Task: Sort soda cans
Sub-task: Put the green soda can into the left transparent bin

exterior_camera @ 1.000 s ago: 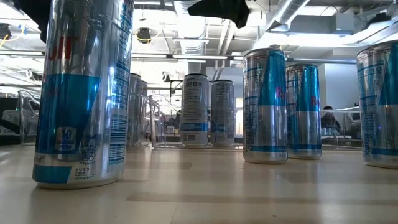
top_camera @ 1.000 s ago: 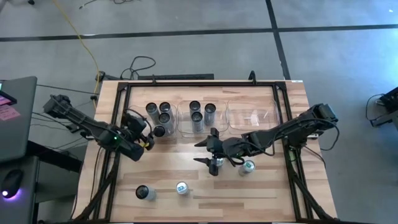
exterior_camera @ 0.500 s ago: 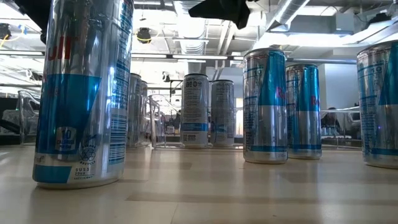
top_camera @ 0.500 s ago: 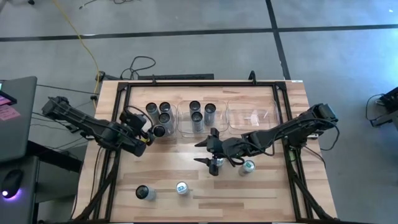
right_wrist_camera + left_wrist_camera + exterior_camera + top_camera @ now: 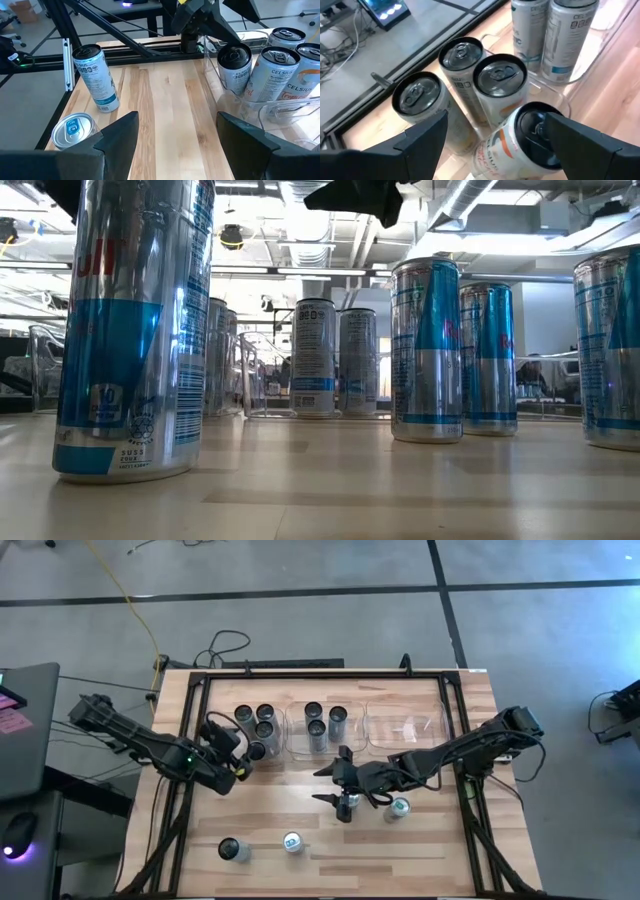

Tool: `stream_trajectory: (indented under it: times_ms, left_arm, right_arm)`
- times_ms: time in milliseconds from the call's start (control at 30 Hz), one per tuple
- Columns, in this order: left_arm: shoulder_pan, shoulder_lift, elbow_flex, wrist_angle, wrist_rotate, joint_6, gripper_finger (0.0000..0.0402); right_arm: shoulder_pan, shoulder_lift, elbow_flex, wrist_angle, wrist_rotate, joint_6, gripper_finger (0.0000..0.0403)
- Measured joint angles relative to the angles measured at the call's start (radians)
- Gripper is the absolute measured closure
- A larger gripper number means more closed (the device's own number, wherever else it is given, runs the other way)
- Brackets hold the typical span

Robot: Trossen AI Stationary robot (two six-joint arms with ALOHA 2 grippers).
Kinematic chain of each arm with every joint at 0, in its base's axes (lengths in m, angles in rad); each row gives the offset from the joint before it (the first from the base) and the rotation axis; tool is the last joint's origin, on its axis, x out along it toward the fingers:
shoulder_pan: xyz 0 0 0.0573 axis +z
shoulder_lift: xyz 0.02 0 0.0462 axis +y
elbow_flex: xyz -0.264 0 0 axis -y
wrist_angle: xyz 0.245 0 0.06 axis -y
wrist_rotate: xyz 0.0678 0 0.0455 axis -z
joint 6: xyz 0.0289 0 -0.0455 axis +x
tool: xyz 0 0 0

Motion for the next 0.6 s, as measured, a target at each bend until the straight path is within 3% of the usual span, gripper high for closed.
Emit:
stream_trajectory:
  times_ms: [600]
  left_arm:
    - [0.070,-0.004,-0.013,-0.180,-0.028,-0.131,0.0075]
  right_arm:
    - [0.003,0.000,0.000,-0.002,0.000,0.000,0.0117]
